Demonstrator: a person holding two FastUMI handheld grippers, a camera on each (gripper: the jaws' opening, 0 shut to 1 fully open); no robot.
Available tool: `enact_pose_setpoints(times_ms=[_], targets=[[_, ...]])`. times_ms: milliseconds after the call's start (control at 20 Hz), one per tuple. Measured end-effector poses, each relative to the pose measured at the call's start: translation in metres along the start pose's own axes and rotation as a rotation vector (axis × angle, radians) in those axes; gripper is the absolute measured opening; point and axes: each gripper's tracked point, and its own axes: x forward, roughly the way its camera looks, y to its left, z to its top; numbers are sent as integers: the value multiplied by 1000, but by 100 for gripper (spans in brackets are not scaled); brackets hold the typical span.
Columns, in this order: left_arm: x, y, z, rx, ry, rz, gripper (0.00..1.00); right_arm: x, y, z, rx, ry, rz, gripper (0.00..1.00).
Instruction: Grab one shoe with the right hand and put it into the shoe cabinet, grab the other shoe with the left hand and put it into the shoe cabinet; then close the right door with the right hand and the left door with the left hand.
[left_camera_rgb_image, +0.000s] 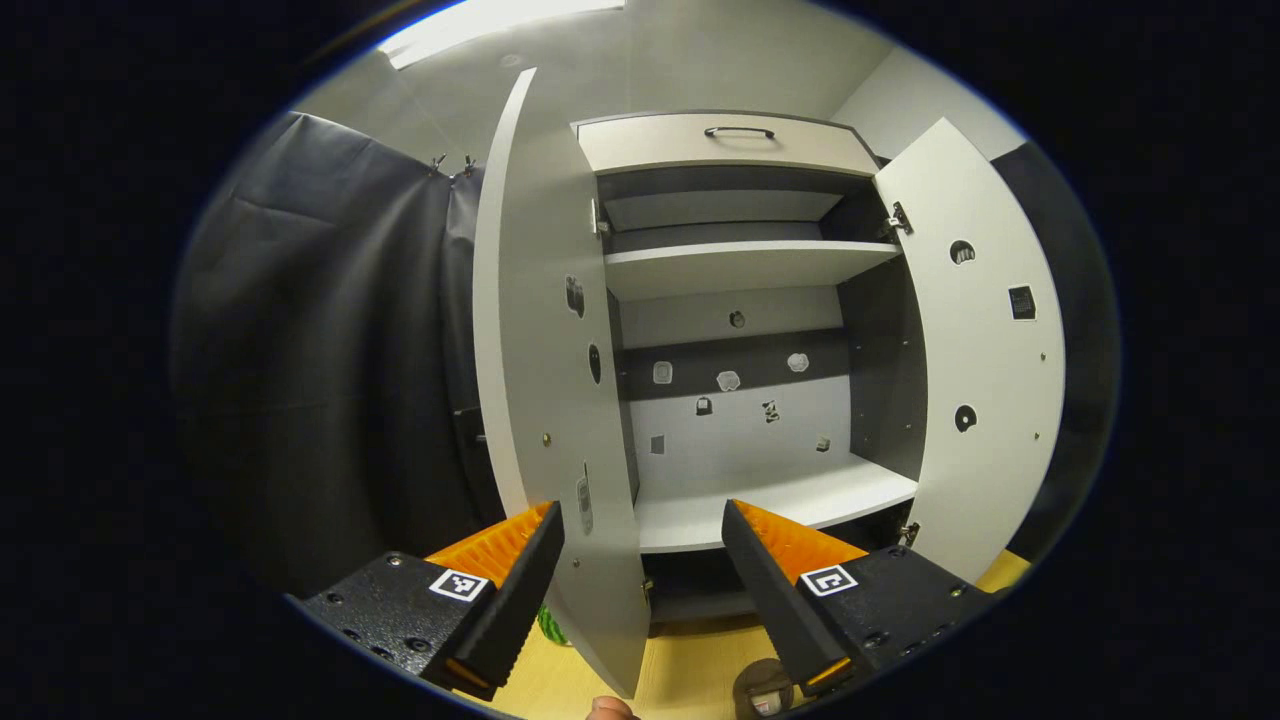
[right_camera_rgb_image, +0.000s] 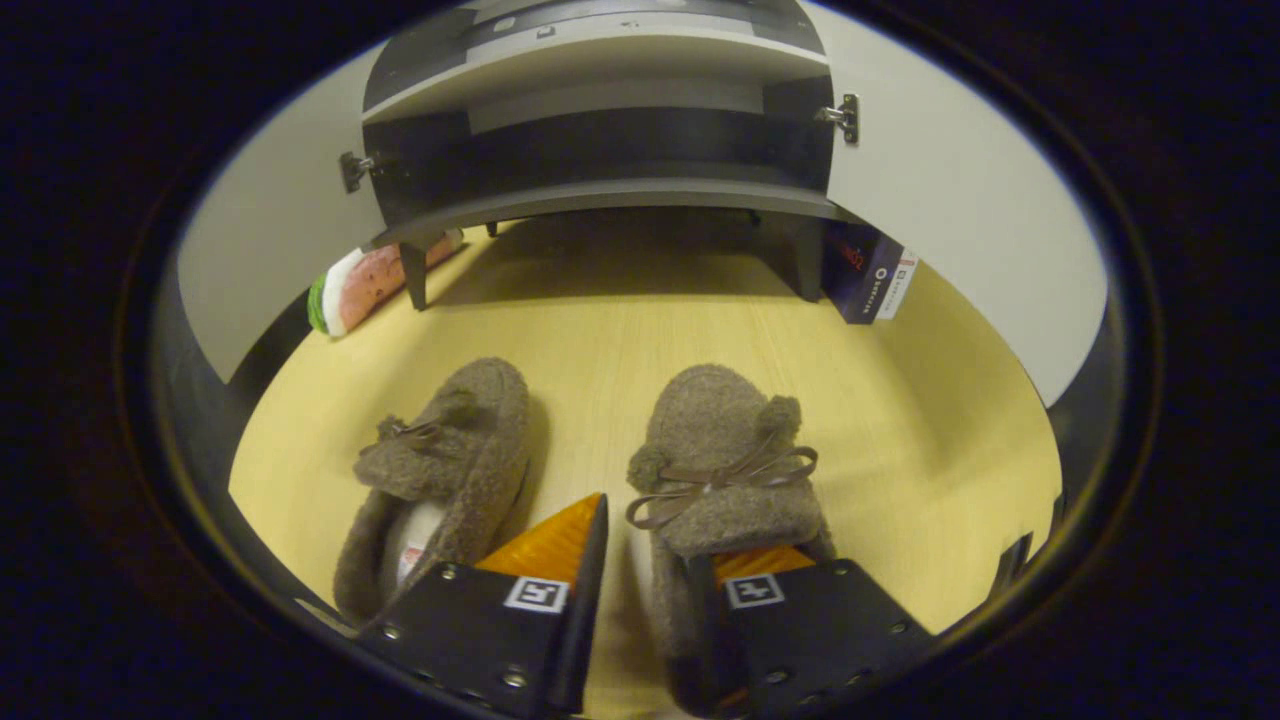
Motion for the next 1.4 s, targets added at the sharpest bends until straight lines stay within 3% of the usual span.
enact_pose_setpoints(times_ms=[100,200,250,450,700,1100,1400], targets=[[2,-1,0,-2,-3,-7,98,3,0,0,17,7,0,12],[3,-2,0,-4,-3,-13,98,0,-1,6,9,-1,-6,13],[4,-3,0,-5,-3,-16,98,5,-3,7,8,-6,-15,1],[6,-4,0,-7,-5,-26,98,-11,-4,20,15,-26,-5,1],[7,-6,0,-18,-12,-35,98,-56,-2,84,-23,-163,24,1],[11,-7,1,-30,-20,-53,98,-134,21,251,-61,-434,93,1],[12,-8,1,-36,-32,-62,97,-148,31,383,-85,-591,102,1]])
